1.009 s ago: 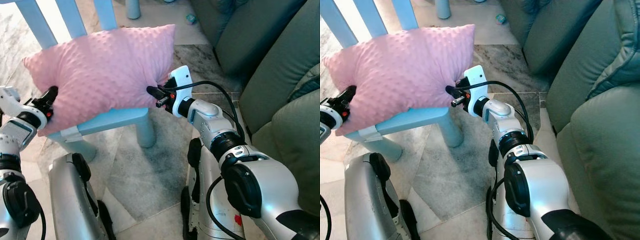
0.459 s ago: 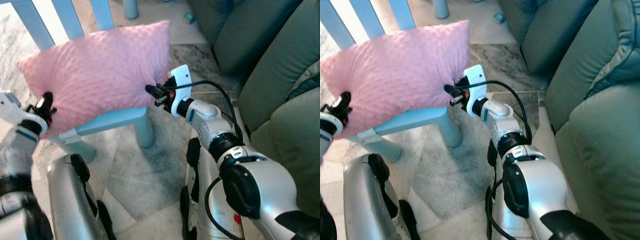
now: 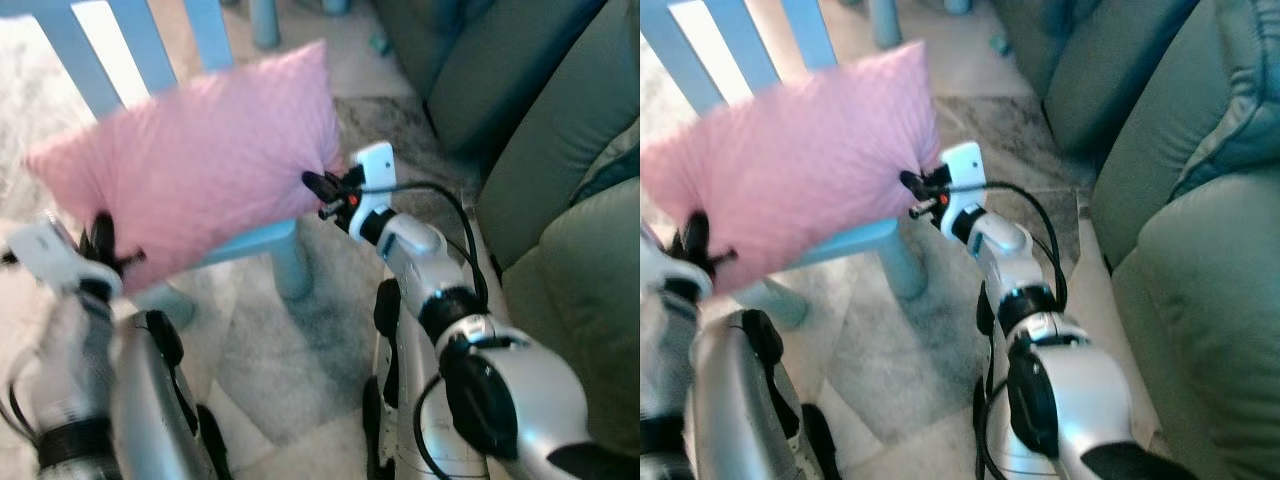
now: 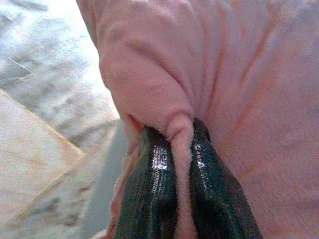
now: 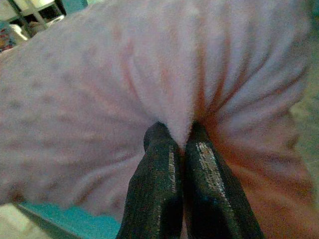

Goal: Move the pillow to the sofa

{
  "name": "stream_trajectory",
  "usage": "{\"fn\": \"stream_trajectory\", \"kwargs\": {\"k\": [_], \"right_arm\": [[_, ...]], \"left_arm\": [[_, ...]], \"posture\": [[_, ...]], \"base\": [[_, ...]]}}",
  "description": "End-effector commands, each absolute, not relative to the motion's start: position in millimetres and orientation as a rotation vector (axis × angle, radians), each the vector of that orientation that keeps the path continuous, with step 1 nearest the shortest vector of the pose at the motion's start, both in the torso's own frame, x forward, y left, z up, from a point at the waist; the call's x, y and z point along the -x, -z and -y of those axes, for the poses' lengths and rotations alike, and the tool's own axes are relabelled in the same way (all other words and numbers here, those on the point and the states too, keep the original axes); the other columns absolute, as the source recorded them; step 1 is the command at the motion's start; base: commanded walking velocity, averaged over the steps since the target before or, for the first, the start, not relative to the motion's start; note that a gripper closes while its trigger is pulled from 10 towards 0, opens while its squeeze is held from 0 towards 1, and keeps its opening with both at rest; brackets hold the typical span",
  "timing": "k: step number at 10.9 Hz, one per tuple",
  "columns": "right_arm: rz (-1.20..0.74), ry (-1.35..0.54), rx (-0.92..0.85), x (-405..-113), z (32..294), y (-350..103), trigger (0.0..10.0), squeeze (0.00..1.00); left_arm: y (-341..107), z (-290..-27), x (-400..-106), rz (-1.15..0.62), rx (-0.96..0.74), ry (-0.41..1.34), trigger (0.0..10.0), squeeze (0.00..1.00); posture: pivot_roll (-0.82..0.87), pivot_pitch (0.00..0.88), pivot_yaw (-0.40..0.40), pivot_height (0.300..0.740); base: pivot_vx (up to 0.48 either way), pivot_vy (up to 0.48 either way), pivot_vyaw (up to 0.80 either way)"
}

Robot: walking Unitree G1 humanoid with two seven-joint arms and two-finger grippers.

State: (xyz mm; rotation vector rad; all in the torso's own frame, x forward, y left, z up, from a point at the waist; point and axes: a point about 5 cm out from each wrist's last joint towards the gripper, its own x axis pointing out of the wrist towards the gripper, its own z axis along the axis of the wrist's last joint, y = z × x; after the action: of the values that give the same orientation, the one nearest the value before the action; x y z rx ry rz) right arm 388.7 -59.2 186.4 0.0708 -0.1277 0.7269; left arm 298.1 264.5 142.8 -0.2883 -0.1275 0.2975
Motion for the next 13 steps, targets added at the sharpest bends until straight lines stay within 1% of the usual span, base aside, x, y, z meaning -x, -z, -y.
{"fn": "stream_trajectory", "kwargs": {"k": [1,2,3,4,6,8,9,11,13], "right_arm": [[0.167,-0.701,-0.037,-386.3,61.5,-185.3,0.0,0.0],[0.222,-0.655,-0.031,-381.5,64.4,-183.7,0.0,0.0],[0.238,-0.642,-0.025,-379.9,63.9,-183.1,0.0,0.0],[0.29,-0.605,-0.023,-370.6,65.4,-180.5,0.0,0.0],[0.324,-0.571,-0.009,-360.2,67.9,-177.6,0.0,0.0],[0.312,-0.523,-0.01,-353.1,79.9,-173.8,0.0,0.0],[0.292,-0.512,0.003,-350.8,85.0,-168.6,0.0,0.0],[0.263,-0.437,0.043,-344.7,103.1,-159.4,0.0,0.0],[0.244,-0.399,0.1,-335.0,122.2,-154.6,0.0,0.0]], "left_arm": [[-139.1,-264.3,-289.6,0.136,0.234,-0.343,0.0,0.0],[-138.2,-248.7,-283.1,0.167,0.213,-0.326,0.0,0.0],[-136.7,-243.2,-282.5,0.171,0.215,-0.324,0.0,0.0],[-137.5,-224.4,-277.0,0.191,0.152,-0.284,0.0,0.0],[-138.2,-215.0,-271.9,0.194,0.178,-0.277,0.0,0.0],[-138.5,-197.0,-259.1,0.198,0.155,-0.226,0.0,0.0],[-135.7,-191.7,-251.4,0.194,0.117,-0.199,0.0,0.0],[-120.5,-201.2,-231.5,0.132,0.108,-0.232,0.0,0.0],[-115.2,-201.8,-226.0,0.108,0.098,-0.234,0.0,0.0]], "posture": [[-0.12,0.16,-0.007,0.36],[-0.12,0.115,0.009,0.36],[-0.12,0.096,0.017,0.36],[-0.13,0.061,0.034,0.36],[-0.13,0.013,0.049,0.36],[-0.1,0.0,0.038,0.36],[-0.09,0.0,0.037,0.36],[-0.09,0.0,0.035,0.36],[-0.12,0.0,0.037,0.36]], "base": [[0.0,0.0,0.0],[0.0,0.0,0.0],[0.0,0.0,0.0],[0.0,0.0,0.0],[0.0,0.0,0.0],[0.0,0.0,0.0],[0.0,0.0,0.0],[0.0,0.0,0.0],[0.0,0.0,0.0]]}}
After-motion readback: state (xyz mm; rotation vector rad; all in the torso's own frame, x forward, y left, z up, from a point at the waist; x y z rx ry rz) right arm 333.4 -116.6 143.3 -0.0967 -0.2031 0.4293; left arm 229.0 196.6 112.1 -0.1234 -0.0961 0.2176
